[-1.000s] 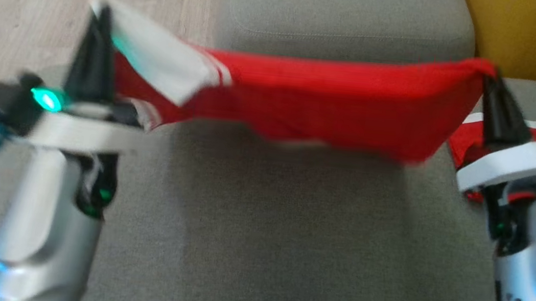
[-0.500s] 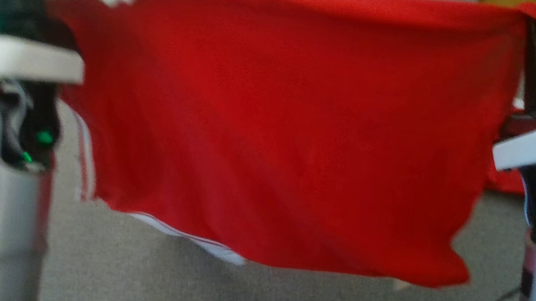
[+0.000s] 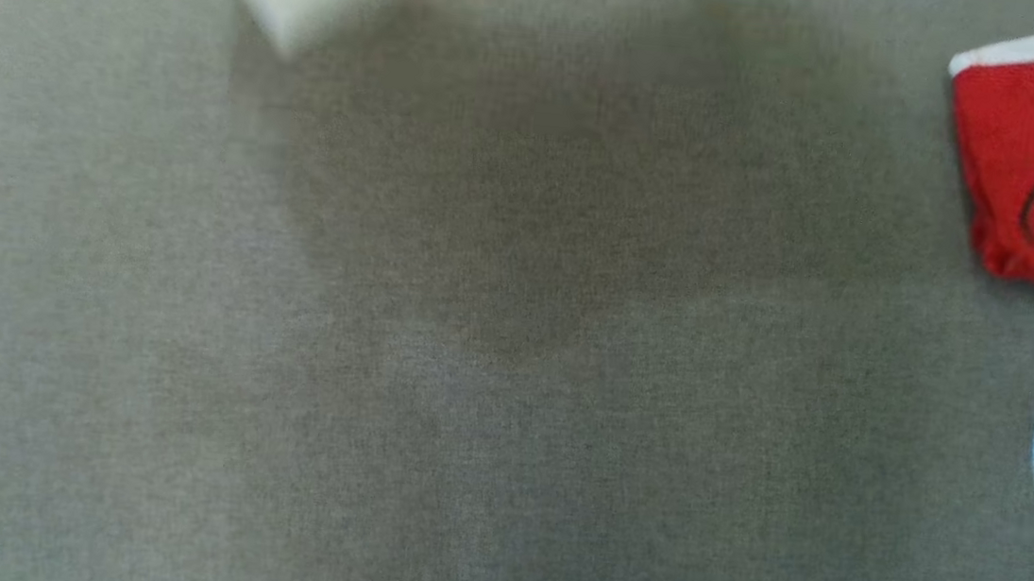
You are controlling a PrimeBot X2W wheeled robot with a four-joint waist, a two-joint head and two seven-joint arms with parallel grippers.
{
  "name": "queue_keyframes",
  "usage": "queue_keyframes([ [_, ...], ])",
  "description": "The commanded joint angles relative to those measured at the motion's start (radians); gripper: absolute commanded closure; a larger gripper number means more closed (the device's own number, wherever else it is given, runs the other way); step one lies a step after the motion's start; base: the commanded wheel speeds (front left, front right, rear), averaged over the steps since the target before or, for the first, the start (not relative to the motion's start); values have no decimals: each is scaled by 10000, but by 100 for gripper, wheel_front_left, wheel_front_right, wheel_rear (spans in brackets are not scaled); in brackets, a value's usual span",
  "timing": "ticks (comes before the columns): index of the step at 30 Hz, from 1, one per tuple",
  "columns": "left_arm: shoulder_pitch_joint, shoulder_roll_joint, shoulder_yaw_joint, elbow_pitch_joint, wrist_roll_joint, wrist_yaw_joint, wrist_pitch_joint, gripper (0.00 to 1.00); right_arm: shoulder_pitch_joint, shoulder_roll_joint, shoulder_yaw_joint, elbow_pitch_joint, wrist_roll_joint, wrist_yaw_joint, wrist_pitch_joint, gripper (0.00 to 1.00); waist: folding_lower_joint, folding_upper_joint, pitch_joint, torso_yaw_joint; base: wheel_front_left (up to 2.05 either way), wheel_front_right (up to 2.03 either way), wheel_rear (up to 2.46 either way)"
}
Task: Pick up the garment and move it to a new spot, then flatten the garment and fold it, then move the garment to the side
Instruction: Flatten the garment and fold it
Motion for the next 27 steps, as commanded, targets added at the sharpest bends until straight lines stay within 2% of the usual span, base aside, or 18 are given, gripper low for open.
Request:
queue_keyframes([
  [1,-648,559,96,91,135,-54,-375,100,-559,216,-163,291,-218,-19,-454,100,-6,0,343,-62,0,0,0],
  [4,-1087,486,-102,978,294,-168,-1134,100,-1037,345,-477,1632,-630,-19,-1295,100,-6,0,366,51,0,0,0],
  [8,-661,294,-616,1879,260,-394,-1613,100,-709,340,-505,3102,-905,-19,-1835,100,-6,0,261,304,0,0,0],
  [12,695,235,-1356,2458,148,-480,-1764,100,177,63,-282,4414,-890,-19,-1808,100,-6,0,-22,525,0,0,0],
  [15,2109,324,-2429,2411,-92,-489,-1608,100,889,-192,98,5249,-783,-19,-1493,100,-6,0,-297,672,0,0,0],
  [16,2109,324,-2429,2411,-92,-489,-1608,100,889,-192,98,5249,-783,-19,-1493,100,-6,0,-297,672,0,0,0],
  [22,4788,1099,-4290,1579,-1059,-492,-932,100,2157,-707,1161,6311,-110,-19,-459,100,-6,0,-1032,932,0,0,0],
  [27,6590,2070,-5782,198,-2051,-493,198,100,3056,-1006,2182,6251,959,-19,549,100,-6,0,-1695,1029,0,0,0],
])
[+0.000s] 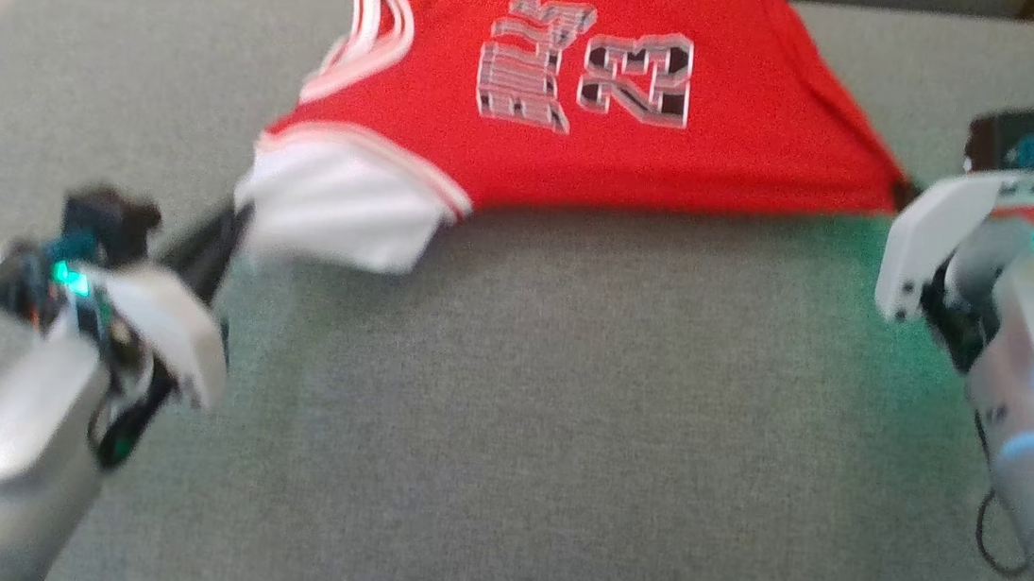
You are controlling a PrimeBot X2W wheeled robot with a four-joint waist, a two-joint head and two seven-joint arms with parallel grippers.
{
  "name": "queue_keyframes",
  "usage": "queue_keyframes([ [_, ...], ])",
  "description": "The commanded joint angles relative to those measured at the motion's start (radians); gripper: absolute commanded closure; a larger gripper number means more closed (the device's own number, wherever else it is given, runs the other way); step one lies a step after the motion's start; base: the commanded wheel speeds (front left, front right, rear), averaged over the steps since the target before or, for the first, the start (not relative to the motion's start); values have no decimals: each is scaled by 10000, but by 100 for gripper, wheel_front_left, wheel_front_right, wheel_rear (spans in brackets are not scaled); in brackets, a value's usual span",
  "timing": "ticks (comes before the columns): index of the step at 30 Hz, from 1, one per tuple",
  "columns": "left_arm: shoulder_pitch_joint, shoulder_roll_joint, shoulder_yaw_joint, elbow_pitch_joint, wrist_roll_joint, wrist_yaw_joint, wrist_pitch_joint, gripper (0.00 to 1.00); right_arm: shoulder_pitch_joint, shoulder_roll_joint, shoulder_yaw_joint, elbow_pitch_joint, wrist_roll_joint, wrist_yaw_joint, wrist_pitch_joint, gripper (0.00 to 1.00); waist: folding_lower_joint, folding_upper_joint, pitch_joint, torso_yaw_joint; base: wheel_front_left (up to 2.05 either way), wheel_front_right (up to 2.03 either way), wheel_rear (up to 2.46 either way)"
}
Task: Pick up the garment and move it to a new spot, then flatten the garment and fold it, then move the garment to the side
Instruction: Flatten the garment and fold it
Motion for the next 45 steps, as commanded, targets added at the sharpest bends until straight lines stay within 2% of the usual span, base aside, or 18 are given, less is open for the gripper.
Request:
queue_keyframes([
  [1,-31,834,161,-547,-241,25,206,100,259,-177,396,-414,365,-19,270,100,3,0,-398,90,0,0,0],
  [6,1118,1723,-447,-1975,-1059,24,1059,100,1349,-831,1725,-1542,1855,-19,1532,100,3,0,-978,90,0,0,0],
  [10,1886,2223,-586,-2893,-1436,65,1627,100,2277,-1526,2618,-2773,3173,-19,2546,100,3,0,-1456,35,0,0,0],
  [13,2451,2526,-694,-3601,-1692,252,2121,100,2974,-2080,3132,-3799,4166,-19,3301,100,3,0,-1786,6,0,0,0],
  [18,3235,3014,-750,-4833,-1996,717,2648,100,4033,-2978,3448,-5482,5537,-19,4360,100,3,0,-2154,-16,0,0,0],
  [23,3427,3131,-556,-5540,-2026,1270,2590,100,4567,-3480,3170,-6748,6071,-19,4685,100,3,0,-2081,-31,0,0,0],
  [25,3142,3058,-445,-5549,-1959,1377,2542,100,4567,-3460,2811,-7195,5961,-19,4787,100,3,0,-1776,-17,0,0,0],
  [31,2488,2942,-396,-5104,-1850,1254,2678,100,4297,-3164,2432,-7397,5607,-19,4967,100,3,0,-1337,-21,0,0,0],
  [45,-564,2168,-700,-2806,-1287,426,3566,100,2619,-1935,1668,-6406,4559,-19,4813,100,3,0,-197,-120,0,0,0],
])
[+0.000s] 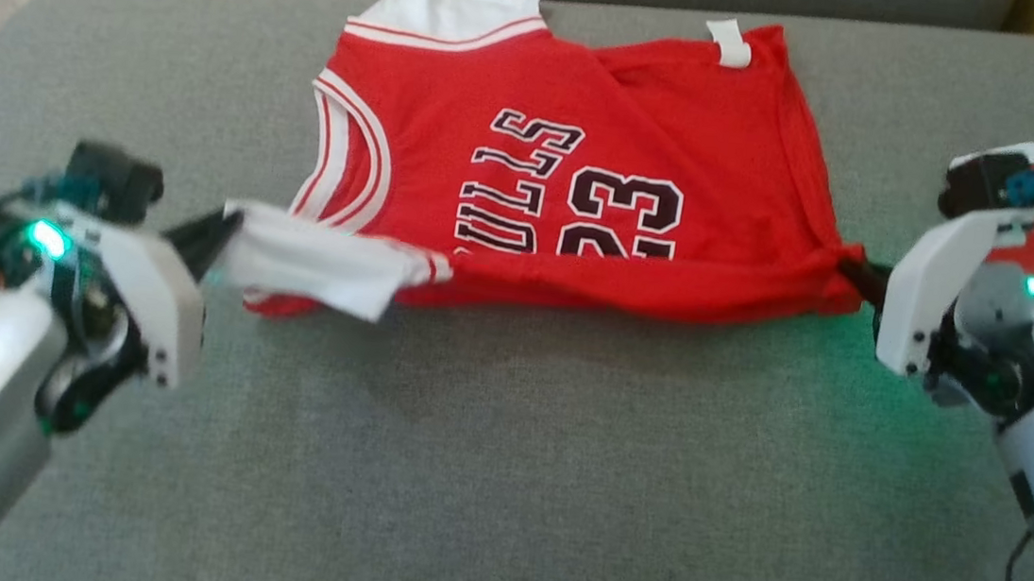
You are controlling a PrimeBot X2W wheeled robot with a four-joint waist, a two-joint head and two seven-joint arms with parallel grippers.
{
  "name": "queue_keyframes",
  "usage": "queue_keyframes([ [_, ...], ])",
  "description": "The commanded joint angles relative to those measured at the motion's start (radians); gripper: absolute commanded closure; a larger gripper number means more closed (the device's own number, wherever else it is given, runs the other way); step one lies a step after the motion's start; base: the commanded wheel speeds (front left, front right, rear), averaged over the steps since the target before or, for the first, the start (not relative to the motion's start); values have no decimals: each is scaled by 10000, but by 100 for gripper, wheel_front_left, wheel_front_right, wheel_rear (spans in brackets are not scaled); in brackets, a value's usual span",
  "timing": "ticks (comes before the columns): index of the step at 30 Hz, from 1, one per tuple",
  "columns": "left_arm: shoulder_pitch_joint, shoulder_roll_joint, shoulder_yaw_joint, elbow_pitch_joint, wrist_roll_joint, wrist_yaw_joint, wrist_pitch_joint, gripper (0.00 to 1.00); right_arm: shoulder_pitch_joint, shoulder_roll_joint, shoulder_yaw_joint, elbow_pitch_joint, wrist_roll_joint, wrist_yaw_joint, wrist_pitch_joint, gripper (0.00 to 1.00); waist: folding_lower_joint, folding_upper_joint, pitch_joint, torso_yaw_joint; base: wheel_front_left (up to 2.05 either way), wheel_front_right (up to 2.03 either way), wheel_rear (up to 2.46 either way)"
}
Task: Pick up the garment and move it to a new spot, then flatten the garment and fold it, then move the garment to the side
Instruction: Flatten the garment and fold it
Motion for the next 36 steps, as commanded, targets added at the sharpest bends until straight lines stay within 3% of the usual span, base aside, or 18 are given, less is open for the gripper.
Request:
queue_keyframes([
  [1,-915,279,376,61,153,-56,33,100,-493,37,-53,-149,-154,-19,-119,100,-2,0,215,-59,0,0,0],
  [9,-2433,-188,-231,1602,913,-301,-57,100,-1465,578,-16,663,-645,-19,-433,100,-2,0,768,-298,0,0,0],
  [17,-3479,-777,-713,2823,1348,-385,-866,100,-2147,1023,265,1369,-936,-19,-725,100,-2,0,1181,-518,0,0,0],
  [18,-3609,-858,-718,2998,1410,-386,-1060,70,-2238,1051,272,1475,-985,-19,-794,100,-2,0,1232,-543,0,0,0],
  [19,-3743,-956,-706,3175,1493,-370,-1319,8,-2349,1077,226,1593,-1073,-19,-969,100,-2,0,1271,-554,0,0,0],
  [20,-3882,-1072,-649,3355,1565,-285,-1650,0,-2467,1114,186,1685,-1201,-19,-1237,15,-2,0,1310,-560,0,0,0],
  [21,-4026,-1199,-567,3526,1647,-149,-2067,0,-2578,1175,84,1822,-1303,-19,-1527,0,-2,0,1342,-559,0,0,0],
  [29,-4502,-2203,520,4759,1533,966,-5541,0,-2960,1823,-918,2468,-1713,-19,-5049,0,-2,0,1099,-368,0,0,0],
  [36,-3848,-2504,1469,3988,1643,1397,-6025,0,-2346,2368,-1769,2576,-1739,-19,-7756,0,-2,0,509,-84,0,0,0],
])
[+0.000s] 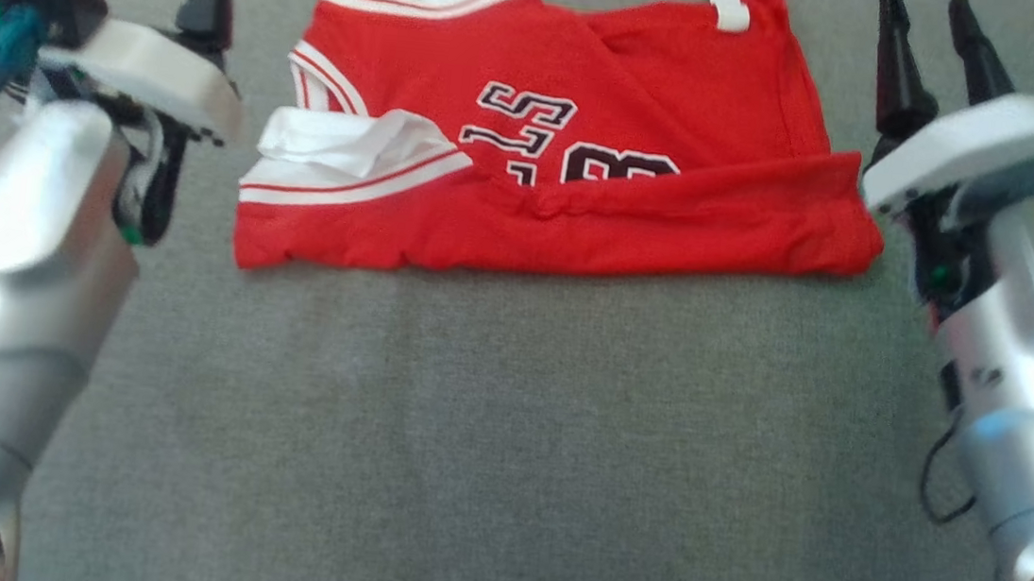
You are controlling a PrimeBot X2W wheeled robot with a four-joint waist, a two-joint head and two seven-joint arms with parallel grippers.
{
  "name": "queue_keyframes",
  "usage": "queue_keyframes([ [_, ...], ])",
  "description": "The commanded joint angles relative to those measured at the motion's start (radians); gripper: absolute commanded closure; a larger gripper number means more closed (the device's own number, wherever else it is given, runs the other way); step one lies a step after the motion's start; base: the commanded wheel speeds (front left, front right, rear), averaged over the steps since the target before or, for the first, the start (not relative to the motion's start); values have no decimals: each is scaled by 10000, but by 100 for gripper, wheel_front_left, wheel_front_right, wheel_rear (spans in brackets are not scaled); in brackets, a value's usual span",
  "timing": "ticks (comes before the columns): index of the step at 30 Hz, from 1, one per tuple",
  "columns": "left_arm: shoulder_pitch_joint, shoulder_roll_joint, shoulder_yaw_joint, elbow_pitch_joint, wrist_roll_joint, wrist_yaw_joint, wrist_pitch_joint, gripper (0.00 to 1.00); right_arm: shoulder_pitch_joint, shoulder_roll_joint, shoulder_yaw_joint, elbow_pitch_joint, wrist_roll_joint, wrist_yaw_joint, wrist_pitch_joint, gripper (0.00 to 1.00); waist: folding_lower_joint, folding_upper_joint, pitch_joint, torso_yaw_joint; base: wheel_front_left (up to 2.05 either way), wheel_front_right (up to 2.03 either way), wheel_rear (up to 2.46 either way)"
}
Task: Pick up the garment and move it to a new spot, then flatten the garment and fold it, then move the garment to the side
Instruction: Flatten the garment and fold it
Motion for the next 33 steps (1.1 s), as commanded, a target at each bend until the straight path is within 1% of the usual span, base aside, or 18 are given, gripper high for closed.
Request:
queue_keyframes([
  [1,-29,339,470,-386,116,81,-86,0,204,233,69,-300,-75,-19,-229,0,1,0,-190,139,0,0,0],
  [4,1113,290,1229,-1534,504,394,-89,0,846,456,-218,-483,-322,-19,-953,0,1,0,-467,250,0,0,0],
  [8,2822,-15,2194,-2872,986,738,-91,0,1974,759,-832,-1051,-903,-19,-1248,0,1,0,-770,361,0,0,0],
  [12,4492,-480,2830,-3810,1551,897,-92,0,3420,1118,-1626,-2175,-1868,-19,-1281,0,1,0,-998,400,0,0,0],
  [16,5828,-1026,3347,-4239,1993,934,-92,0,4975,1404,-2425,-3408,-2577,-19,-1285,0,1,0,-1112,412,0,0,0],
  [18,6278,-1230,3586,-4244,2129,862,-92,0,5539,1455,-2529,-3827,-2714,-19,-1285,0,1,0,-1090,353,0,0,0],
  [20,6490,-1337,3789,-4187,2298,754,-92,0,5863,1467,-2362,-4134,-2607,-19,-1286,0,1,0,-1010,279,0,0,0],
  [24,6401,-1348,4019,-3776,2621,510,-92,0,5960,1472,-2145,-4546,-2447,-19,-1286,0,1,0,-712,37,0,0,0],
  [29,5855,-1274,3995,-2212,2532,231,171,0,5798,1473,-1935,-4796,-2419,-19,-1287,0,1,0,-260,-310,0,0,0],
  [33,5405,-1197,4101,-1011,2374,190,397,0,5754,1474,-1735,-4833,-2338,-19,-1287,0,1,0,-43,-612,0,0,0],
])
